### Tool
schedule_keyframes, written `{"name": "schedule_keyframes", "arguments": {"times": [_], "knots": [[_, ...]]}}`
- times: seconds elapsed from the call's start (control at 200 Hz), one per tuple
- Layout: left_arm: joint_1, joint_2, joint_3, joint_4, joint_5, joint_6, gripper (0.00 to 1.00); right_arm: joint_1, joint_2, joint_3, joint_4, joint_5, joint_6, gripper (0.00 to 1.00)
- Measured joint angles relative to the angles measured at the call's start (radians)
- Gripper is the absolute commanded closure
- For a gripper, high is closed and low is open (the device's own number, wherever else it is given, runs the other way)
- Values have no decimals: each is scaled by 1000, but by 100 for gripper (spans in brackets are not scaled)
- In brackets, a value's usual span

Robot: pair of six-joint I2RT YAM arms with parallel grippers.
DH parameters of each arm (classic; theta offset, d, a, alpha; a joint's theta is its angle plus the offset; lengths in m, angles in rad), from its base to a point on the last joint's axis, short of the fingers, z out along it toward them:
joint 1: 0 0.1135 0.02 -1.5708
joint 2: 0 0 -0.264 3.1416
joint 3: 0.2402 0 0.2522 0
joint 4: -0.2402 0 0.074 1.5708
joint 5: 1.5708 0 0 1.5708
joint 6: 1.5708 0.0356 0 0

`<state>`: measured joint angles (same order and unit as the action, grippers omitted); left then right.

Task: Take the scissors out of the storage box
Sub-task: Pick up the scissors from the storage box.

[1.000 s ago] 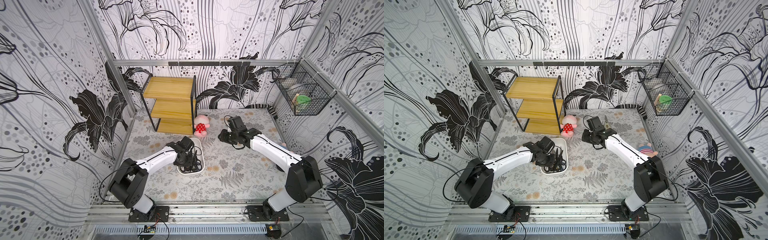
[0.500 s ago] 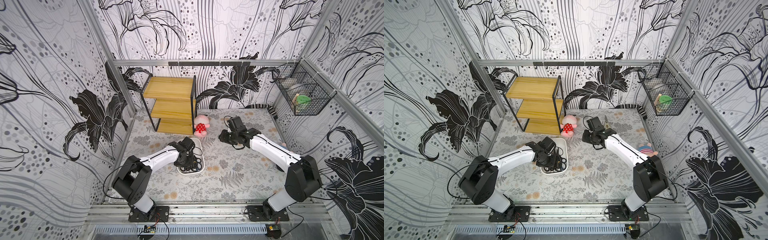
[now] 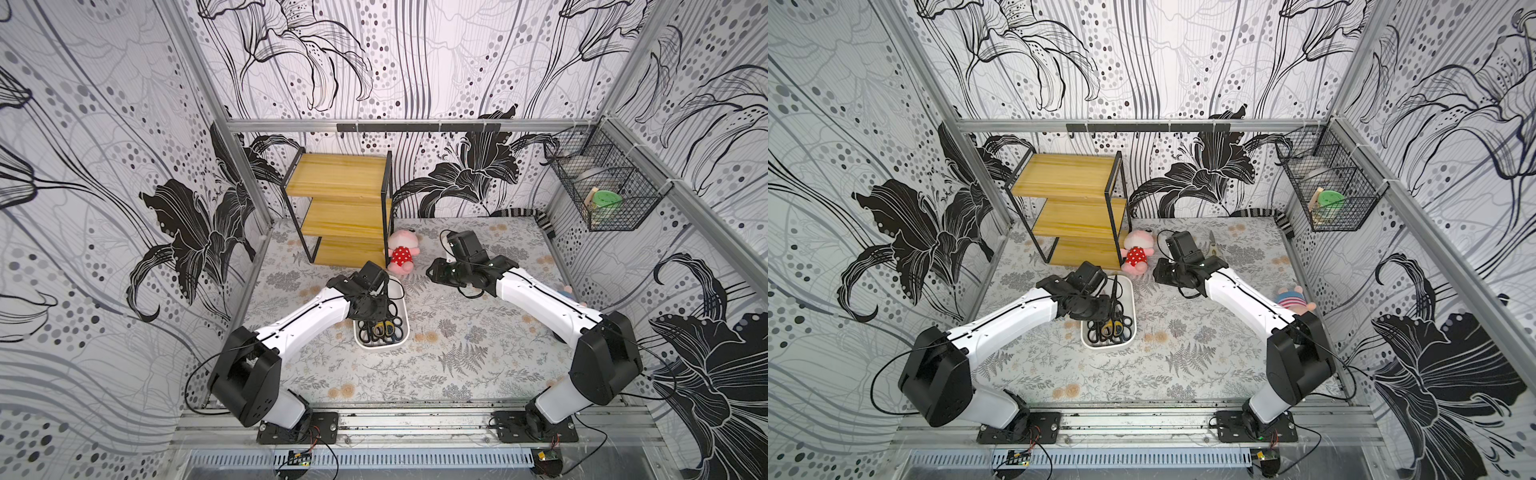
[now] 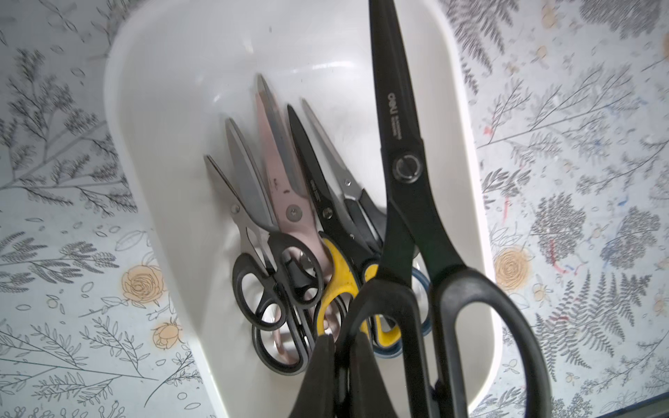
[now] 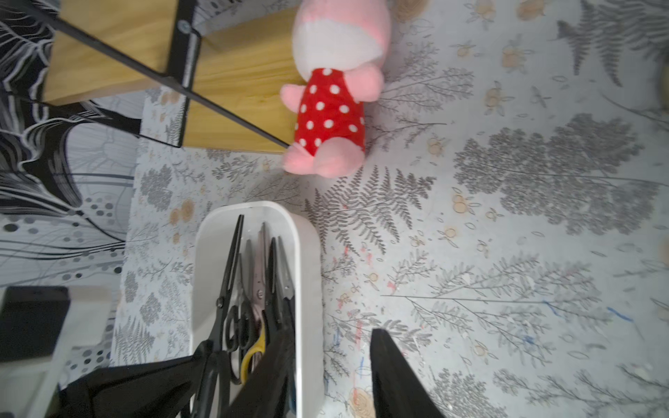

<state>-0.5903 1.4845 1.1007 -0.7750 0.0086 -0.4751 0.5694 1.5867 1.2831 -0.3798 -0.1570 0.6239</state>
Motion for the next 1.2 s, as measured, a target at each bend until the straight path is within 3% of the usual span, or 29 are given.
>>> {"name": "schedule_keyframes", "arguments": {"times": [0.27, 0.551, 1.141, 1.201], "knots": [[0, -8, 1, 134, -27, -86, 100, 29, 14, -10, 182, -241, -16, 53], [0, -8, 1, 244, -21, -125, 100, 33, 27, -72, 217, -332, -42, 48], [1, 0, 0, 284, 11, -140, 100, 61, 84, -68, 246, -397, -64, 82], [1, 5, 0, 284, 11, -140, 94, 61, 85, -68, 246, -399, -63, 84]]}}
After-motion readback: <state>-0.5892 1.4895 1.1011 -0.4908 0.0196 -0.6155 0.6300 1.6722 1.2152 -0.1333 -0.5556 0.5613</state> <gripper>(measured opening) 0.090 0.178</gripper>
